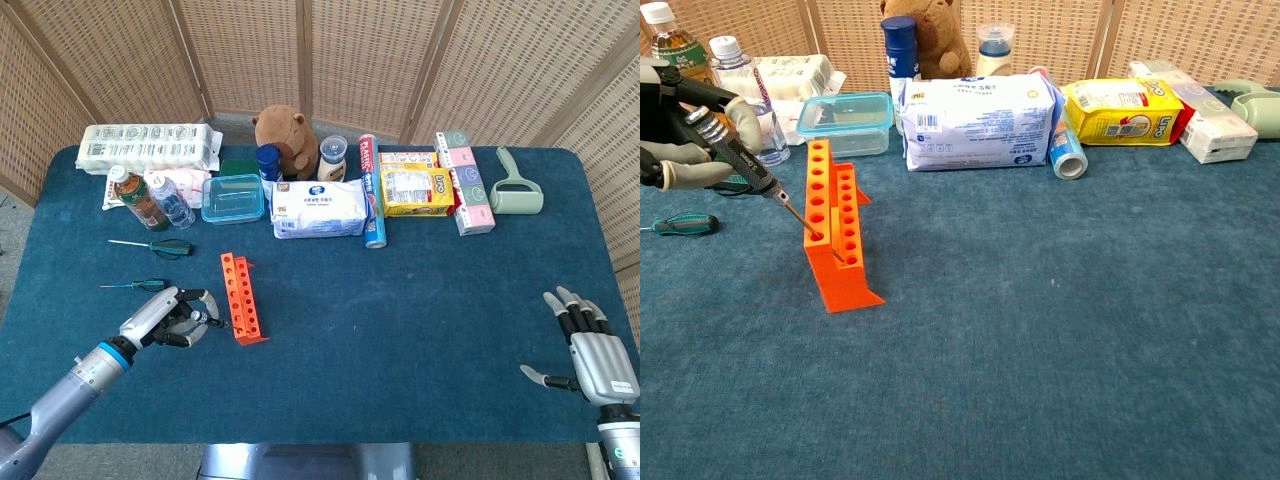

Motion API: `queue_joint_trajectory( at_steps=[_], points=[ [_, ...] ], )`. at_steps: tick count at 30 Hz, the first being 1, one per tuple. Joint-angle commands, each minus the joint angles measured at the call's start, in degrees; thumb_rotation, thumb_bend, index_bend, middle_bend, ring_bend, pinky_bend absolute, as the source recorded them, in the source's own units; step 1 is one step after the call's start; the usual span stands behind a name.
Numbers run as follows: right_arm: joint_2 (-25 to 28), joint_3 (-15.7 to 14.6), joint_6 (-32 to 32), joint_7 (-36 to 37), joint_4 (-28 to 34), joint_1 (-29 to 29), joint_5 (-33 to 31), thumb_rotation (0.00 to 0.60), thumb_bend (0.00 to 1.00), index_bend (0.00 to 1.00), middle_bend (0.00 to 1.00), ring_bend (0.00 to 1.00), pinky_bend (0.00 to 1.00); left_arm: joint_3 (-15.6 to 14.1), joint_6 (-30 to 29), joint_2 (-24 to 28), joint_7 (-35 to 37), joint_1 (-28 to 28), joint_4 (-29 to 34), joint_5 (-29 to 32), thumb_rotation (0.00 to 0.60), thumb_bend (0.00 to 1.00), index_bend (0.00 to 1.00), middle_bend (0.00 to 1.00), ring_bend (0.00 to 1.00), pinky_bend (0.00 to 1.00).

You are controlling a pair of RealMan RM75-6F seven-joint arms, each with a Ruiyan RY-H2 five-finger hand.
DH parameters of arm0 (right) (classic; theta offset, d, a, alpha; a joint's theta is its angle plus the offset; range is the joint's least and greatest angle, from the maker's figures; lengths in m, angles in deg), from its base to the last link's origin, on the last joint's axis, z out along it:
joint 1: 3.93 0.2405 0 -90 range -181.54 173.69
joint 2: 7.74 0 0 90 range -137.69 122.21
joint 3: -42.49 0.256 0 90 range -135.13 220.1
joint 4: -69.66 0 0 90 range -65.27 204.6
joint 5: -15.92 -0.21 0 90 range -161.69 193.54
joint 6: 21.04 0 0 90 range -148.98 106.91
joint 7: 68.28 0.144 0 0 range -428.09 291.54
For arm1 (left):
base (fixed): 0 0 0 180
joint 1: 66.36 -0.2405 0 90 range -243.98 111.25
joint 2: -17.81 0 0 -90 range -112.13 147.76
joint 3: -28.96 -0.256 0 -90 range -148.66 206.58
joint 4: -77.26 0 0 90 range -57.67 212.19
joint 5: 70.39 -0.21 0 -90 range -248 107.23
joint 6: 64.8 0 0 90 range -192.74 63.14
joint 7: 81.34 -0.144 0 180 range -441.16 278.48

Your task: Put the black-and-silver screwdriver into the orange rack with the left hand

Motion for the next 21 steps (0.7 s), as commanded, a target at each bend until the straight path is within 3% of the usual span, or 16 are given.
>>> queue_joint_trajectory(
  at_steps=[1, 13, 21],
  points=[
    [-0.01, 0.02, -0.01, 0.02, -0.02, -0.01, -0.07, 0.411, 0.0, 0.04, 0.0, 0.0, 0.0, 0.13, 0.39, 0.74, -0.72, -0.11, 0.53, 0.57, 0.6, 0.47, 0.51, 1.0, 1.0, 1.0],
    [-0.13, 0.01, -0.13, -0.36, 0.04, 0.03, -0.17, 0.411, 0.0, 0.04, 0.0, 0.0, 0.0, 1.02, 3.66, 3.32, -5.54, 1.28, 3.01, 3.3, 0.6, 0.47, 0.51, 1.0, 1.0, 1.0],
    [-0.06, 0.07, -0.21, -0.21, 0.03, 0.06, -0.29, 0.411, 0.0, 0.04, 0.0, 0.0, 0.0, 2.48, 4.71, 4.62, -14.68, 3.13, 7.2, 8.16, 0.6, 0.47, 0.51, 1.0, 1.0, 1.0]
  ],
)
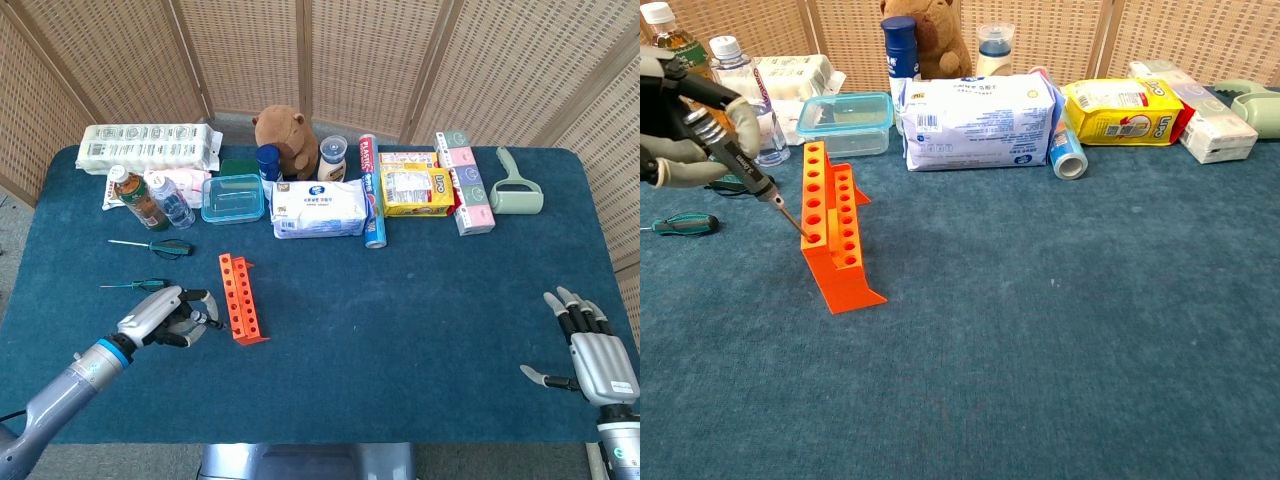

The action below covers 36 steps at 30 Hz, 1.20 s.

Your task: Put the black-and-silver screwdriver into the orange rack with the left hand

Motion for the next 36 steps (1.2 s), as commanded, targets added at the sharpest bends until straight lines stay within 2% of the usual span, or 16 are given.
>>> queue_joint_trajectory(
  at_steps=[1, 8, 12, 24, 36],
  points=[
    [0.03, -0.03, 0.01, 0.03, 0.03, -0.01, 0.06, 0.412, 0.0, 0.04, 0.0, 0.0, 0.0, 0.9, 0.46, 0.83, -4.68, 1.14, 2.81, 3.1, 0.6, 0.47, 0.51, 1.0, 1.0, 1.0],
    [0.15, -0.04, 0.12, 0.18, 0.11, -0.07, 0.14, 0.413, 0.0, 0.04, 0.0, 0.0, 0.0, 1.27, -0.14, 1.44, -14.03, 2.57, 6.2, 7.88, 0.6, 0.47, 0.51, 1.0, 1.0, 1.0],
    [0.23, -0.02, 0.21, 0.28, 0.12, -0.09, 0.19, 0.414, 0.0, 0.04, 0.0, 0.0, 0.0, 1.16, -0.54, 1.02, -16.79, 2.82, 7.49, 10.33, 0.6, 0.47, 0.51, 1.0, 1.0, 1.0],
    [0.44, -0.03, 0.15, 0.54, 0.29, -0.13, 0.11, 0.412, 0.0, 0.04, 0.0, 0.0, 0.0, 0.54, -1.37, -1.5, -24.45, 4.2, 6.88, 15.92, 0.6, 0.47, 0.51, 1.0, 1.0, 1.0],
    [0.79, -0.01, 0.31, 1.24, 0.37, -0.23, 0.22, 0.412, 0.0, 0.04, 0.0, 0.0, 0.0, -0.57, -5.01, -6.81, -35.44, 6.07, 6.28, 21.61, 0.6, 0.47, 0.51, 1.0, 1.0, 1.0]
  ],
)
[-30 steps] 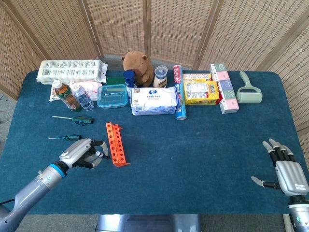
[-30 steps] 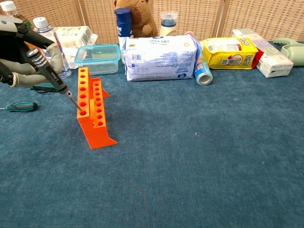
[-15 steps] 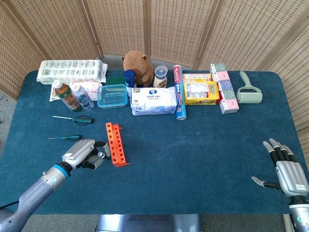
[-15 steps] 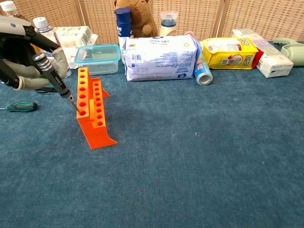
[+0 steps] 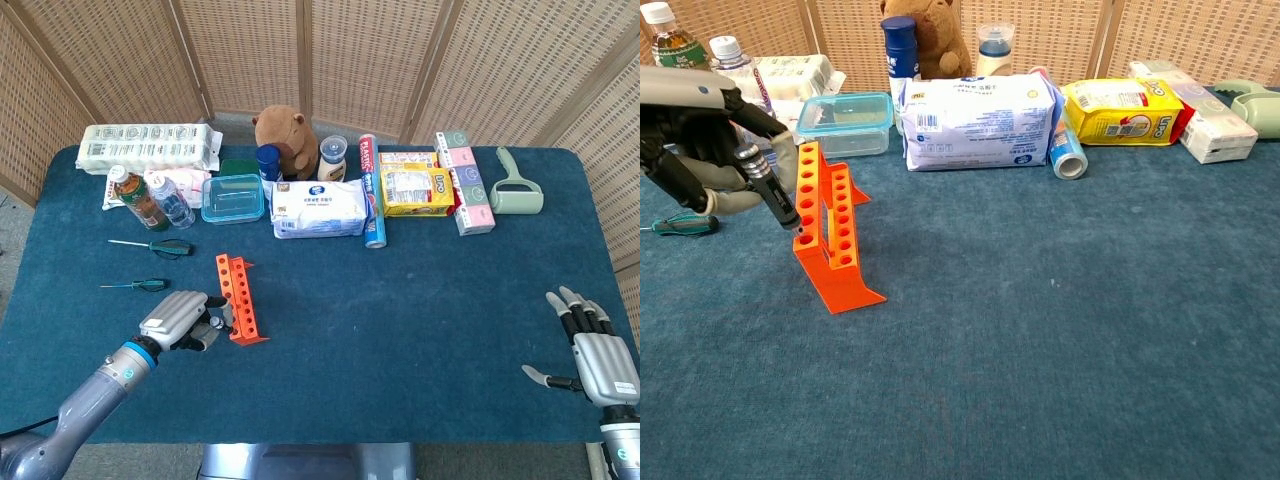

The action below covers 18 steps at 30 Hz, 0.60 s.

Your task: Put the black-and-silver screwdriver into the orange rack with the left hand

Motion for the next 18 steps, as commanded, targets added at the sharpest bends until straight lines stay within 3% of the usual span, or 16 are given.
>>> queue_joint_trajectory(
  at_steps=[1, 18],
  points=[
    [0.08, 0.02, 0.0, 0.16, 0.0, -0.01, -0.01, 0.411, 0.0, 0.04, 0.0, 0.0, 0.0, -0.3, -1.43, -1.58, -2.71, 0.69, 0.11, 2.07, 0.6, 0.47, 0.51, 1.0, 1.0, 1.0],
    [0.4, -0.03, -0.14, 0.78, 0.04, -0.01, 0.08, 0.411, 0.0, 0.04, 0.0, 0.0, 0.0, 0.12, -2.32, -1.08, -4.13, 0.64, 2.27, 2.33, 0.6, 0.45, 0.51, 1.0, 1.0, 1.0]
  ],
)
